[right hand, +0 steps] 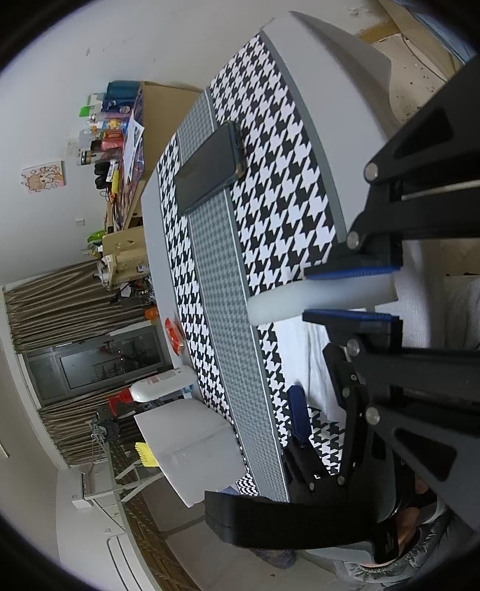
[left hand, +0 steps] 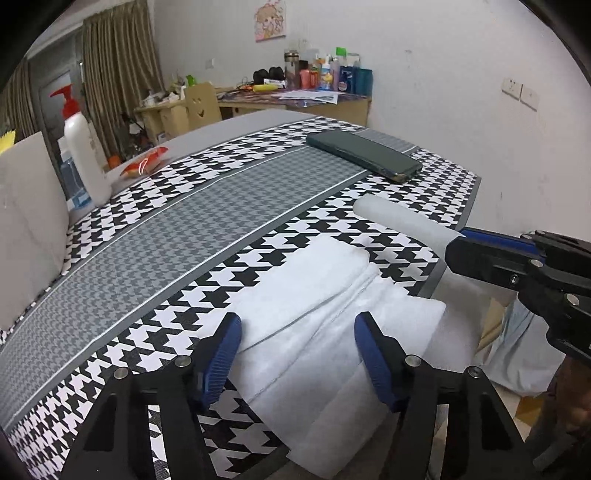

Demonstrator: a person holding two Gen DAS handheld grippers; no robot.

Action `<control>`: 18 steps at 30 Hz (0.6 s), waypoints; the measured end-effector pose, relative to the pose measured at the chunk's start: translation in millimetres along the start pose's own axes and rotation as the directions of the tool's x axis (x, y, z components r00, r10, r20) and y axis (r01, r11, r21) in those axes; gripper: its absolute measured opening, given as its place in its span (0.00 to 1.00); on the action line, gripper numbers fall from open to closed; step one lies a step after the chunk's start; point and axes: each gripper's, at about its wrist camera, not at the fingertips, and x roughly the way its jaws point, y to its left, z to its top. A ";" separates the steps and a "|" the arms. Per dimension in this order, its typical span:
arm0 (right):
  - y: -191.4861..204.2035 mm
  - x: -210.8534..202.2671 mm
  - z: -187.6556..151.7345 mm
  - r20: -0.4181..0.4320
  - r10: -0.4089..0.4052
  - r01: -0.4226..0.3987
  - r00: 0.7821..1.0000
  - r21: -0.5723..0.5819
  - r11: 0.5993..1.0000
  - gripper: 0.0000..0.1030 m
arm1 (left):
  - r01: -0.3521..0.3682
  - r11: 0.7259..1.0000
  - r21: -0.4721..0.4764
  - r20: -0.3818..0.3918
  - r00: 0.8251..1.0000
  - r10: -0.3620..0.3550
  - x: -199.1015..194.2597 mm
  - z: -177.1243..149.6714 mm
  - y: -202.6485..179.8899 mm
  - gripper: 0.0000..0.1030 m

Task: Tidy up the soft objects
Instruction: 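Close the left tool on the white towel and lift it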

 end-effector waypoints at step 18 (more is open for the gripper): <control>6.2 -7.5 8.4 0.040 0.016 -0.015 0.999 -0.029 0.999 0.18 | 0.014 0.998 -0.056 0.007 1.000 -0.014 -16.7 1.8 17.9 0.08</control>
